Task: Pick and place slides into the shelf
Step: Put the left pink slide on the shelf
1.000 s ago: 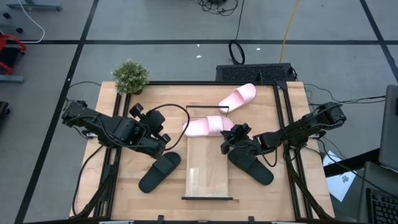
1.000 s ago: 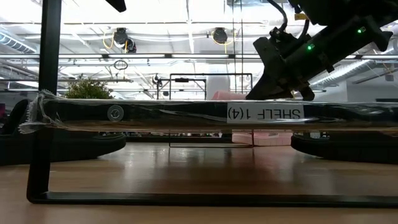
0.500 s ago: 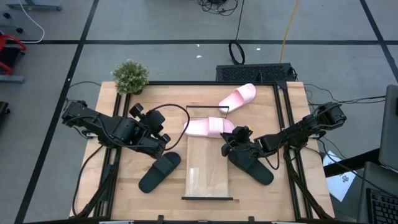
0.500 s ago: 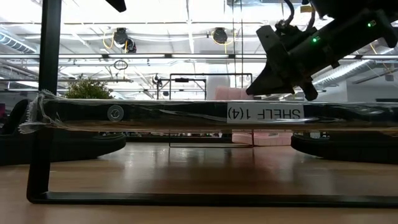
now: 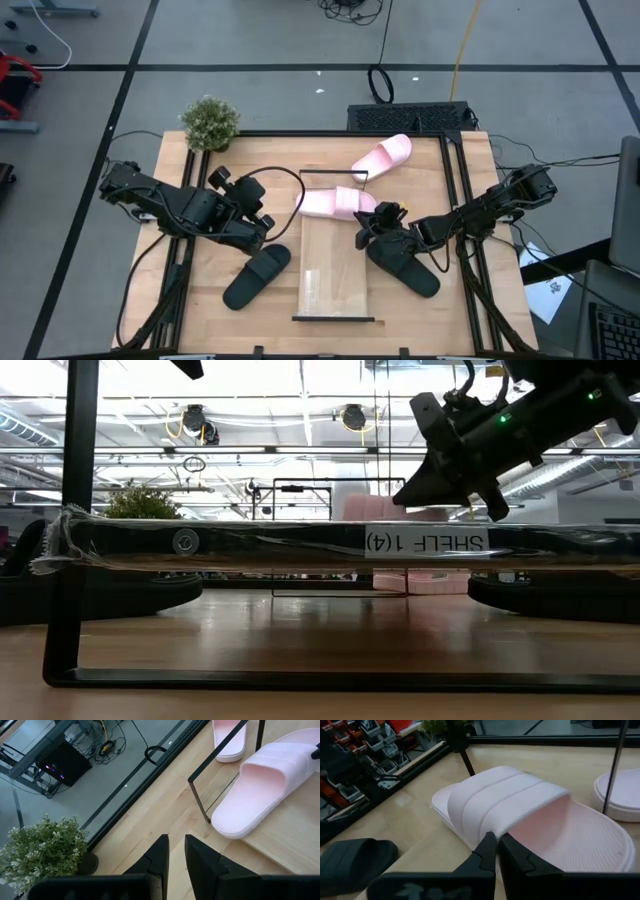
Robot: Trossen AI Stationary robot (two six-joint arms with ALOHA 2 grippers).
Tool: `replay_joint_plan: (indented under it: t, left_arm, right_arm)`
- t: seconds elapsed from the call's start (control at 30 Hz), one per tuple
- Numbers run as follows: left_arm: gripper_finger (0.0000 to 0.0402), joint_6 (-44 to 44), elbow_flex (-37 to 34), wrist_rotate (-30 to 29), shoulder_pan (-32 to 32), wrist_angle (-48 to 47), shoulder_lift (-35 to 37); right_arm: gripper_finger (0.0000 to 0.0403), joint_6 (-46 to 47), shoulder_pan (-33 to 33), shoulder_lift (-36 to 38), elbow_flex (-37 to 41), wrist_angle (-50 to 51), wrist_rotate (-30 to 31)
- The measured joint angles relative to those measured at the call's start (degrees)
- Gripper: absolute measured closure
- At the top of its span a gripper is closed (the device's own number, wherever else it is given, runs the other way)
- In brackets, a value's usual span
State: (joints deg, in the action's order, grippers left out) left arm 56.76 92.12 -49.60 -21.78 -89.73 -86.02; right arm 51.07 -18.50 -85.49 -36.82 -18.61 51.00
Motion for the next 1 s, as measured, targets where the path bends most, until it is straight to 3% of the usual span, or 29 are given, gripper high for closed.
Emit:
replay_joint_plan:
  t: [0.43, 1.0]
  left_arm:
    - [0.0339, 0.1, 0.0, 0.0, 0.0, 0.0, 0.0]
    - [0.0339, 0.4, 0.0, 0.0, 0.0, 0.0, 0.0]
  right_arm:
    - [0.0403, -5.7, 0.0, 0.0, 0.0, -4.3, -2.3]
    - [0.0403, -6.5, 0.0, -1.6, 0.0, -1.3, -4.6]
